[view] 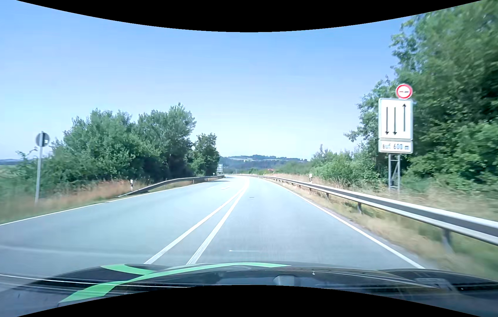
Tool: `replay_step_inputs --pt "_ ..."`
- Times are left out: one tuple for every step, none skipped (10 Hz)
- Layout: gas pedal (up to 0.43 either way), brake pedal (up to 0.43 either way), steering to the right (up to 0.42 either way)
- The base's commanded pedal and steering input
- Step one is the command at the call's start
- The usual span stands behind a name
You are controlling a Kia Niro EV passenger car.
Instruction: Follow the waypoints while adhering to traffic rules and regulations
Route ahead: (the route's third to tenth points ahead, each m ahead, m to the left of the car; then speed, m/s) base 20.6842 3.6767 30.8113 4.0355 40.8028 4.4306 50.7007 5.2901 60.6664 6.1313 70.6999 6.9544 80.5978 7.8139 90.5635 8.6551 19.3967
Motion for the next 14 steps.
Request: replay_step_inputs --pt "0.189 0.0 -0.006" --pt "0.189 0.0 -0.006" --pt "0.189 0.0 -0.006" --pt "0.197 0.0 -0.006" --pt "0.197 0.0 -0.006" --pt "0.197 0.0 -0.006" --pt "0.197 0.0 -0.007" --pt "0.197 0.0 -0.009" --pt "0.189 0.0 -0.009" --pt "0.169 0.0 -0.009" --pt "0.157 0.0 -0.009" --pt "0.157 0.0 -0.009" --pt "0.177 0.0 -0.009" --pt "0.189 0.0 -0.009"
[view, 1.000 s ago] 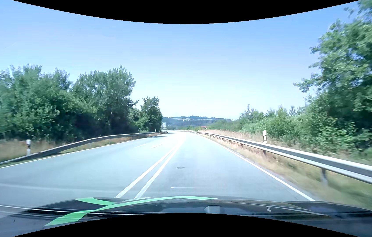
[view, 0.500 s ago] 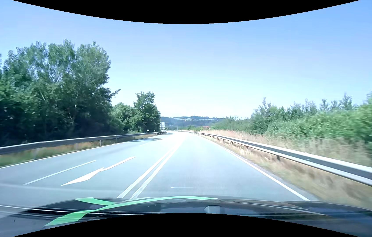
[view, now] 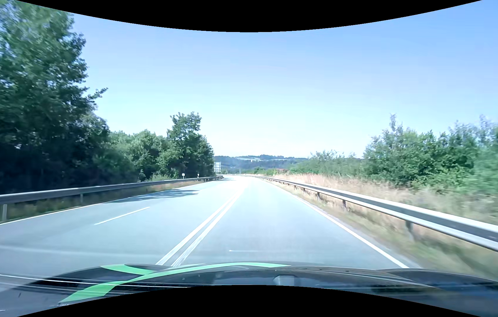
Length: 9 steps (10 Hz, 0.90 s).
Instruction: Follow the waypoints while adhering to traffic rules and regulations
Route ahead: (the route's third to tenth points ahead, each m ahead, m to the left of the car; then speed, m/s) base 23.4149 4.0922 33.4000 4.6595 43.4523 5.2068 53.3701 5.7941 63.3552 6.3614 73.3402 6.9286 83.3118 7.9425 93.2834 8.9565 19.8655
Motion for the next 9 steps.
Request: replay_step_inputs --pt "0.209 0.0 -0.009" --pt "0.22 0.0 -0.01" --pt "0.22 0.0 -0.01" --pt "0.22 0.0 -0.01" --pt "0.22 0.0 -0.01" --pt "0.22 0.0 -0.01" --pt "0.189 0.0 -0.01" --pt "0.157 0.0 -0.01" --pt "0.169 0.0 -0.01"
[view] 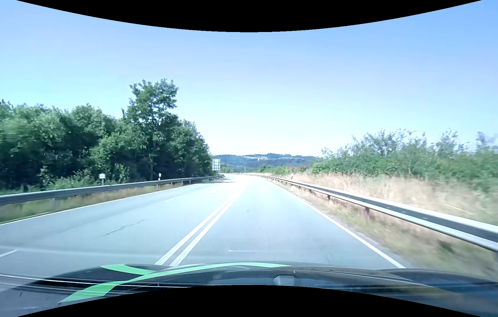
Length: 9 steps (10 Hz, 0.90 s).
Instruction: Follow the waypoints while adhering to traffic rules and regulations
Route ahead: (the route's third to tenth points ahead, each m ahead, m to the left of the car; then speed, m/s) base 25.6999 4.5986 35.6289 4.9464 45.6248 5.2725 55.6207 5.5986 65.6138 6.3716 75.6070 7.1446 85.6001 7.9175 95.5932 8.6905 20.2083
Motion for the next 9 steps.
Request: replay_step_inputs --pt "0.177 0.0 -0.009" --pt "0.197 0.0 -0.009" --pt "0.22 0.0 -0.009" --pt "0.22 0.0 -0.009" --pt "0.228 0.0 -0.009" --pt "0.228 0.0 -0.009" --pt "0.228 0.0 -0.009" --pt "0.22 0.0 -0.008" --pt "0.177 0.0 -0.009"
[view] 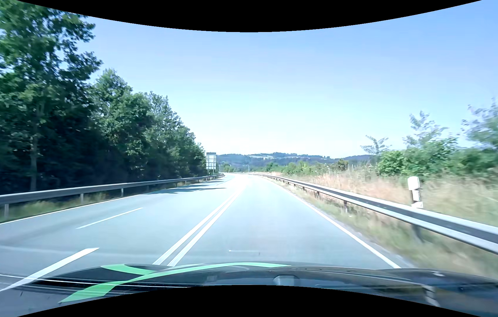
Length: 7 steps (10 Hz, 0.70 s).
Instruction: Follow the waypoints while adhering to traffic rules and regulations
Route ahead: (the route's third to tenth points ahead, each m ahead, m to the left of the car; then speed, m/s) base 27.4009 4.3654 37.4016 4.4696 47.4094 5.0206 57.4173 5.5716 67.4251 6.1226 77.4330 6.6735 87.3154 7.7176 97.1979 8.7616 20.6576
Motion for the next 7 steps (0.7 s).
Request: replay_step_inputs --pt "0.177 0.0 -0.008" --pt "0.177 0.0 -0.007" --pt "0.177 0.0 -0.007" --pt "0.177 0.0 -0.008" --pt "0.177 0.0 -0.008" --pt "0.177 0.0 -0.008" --pt "0.169 0.0 -0.008"
